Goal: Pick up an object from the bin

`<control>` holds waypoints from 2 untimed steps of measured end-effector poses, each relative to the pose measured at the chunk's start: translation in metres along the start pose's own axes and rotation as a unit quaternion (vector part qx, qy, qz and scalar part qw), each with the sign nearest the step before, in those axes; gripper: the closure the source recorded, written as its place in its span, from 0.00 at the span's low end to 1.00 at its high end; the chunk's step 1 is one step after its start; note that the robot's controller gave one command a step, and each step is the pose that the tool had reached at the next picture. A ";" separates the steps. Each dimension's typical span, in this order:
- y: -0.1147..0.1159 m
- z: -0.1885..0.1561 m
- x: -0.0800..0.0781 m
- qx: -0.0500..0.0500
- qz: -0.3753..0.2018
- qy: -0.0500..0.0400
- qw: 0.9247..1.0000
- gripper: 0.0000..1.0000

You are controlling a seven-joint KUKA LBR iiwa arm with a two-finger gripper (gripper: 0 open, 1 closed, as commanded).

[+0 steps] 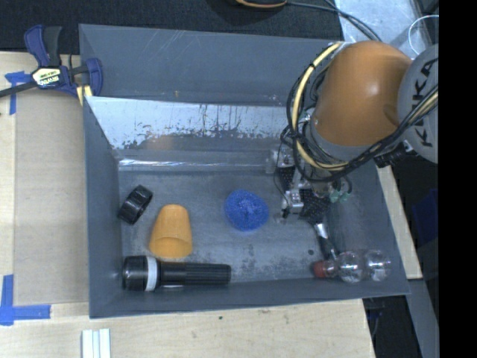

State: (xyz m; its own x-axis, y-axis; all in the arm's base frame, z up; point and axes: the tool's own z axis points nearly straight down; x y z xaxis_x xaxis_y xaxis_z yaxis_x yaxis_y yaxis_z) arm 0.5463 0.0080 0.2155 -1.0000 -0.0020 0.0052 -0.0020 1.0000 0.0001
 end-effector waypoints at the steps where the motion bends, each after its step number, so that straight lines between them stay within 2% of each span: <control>1: 0.000 -0.005 -0.002 0.000 0.000 -0.005 1.000 0.00; 2: 0.001 0.122 -0.032 0.000 0.016 -0.004 1.000 0.00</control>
Offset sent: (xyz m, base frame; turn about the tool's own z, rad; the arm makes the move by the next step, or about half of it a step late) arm 0.0343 0.0023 -0.1455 0.0370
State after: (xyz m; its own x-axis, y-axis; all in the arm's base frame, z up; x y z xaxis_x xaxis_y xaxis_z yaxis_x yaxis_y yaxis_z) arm 0.5781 0.0091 0.0938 -0.9996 0.0294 -0.0024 0.0294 0.9996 0.0005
